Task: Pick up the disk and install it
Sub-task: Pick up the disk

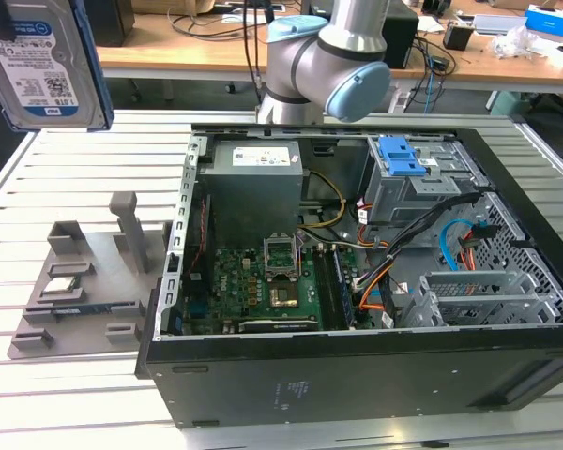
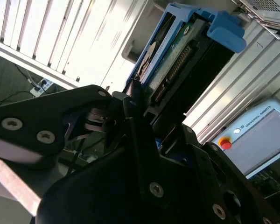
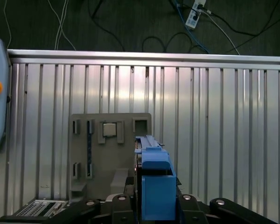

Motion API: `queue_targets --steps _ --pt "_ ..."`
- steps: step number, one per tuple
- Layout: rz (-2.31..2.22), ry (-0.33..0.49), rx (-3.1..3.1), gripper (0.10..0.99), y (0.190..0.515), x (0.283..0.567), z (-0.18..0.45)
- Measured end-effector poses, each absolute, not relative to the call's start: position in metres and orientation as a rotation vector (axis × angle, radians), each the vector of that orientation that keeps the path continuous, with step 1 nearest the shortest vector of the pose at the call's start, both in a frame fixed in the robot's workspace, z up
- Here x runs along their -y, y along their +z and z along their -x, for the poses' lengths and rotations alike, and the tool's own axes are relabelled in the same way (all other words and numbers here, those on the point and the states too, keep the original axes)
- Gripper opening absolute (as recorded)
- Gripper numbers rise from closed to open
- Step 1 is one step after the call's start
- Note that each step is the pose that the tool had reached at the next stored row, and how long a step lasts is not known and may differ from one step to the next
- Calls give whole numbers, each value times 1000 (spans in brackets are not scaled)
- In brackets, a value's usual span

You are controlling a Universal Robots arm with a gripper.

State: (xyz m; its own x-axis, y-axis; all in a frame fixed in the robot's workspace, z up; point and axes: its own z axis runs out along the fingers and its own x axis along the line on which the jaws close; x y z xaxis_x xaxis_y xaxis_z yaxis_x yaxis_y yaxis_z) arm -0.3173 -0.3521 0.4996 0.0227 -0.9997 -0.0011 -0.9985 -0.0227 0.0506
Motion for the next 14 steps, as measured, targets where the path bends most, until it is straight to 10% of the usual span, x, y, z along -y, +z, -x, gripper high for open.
queue_targets --steps 14 --pt "-2220 -56 2170 365 500 352 266"
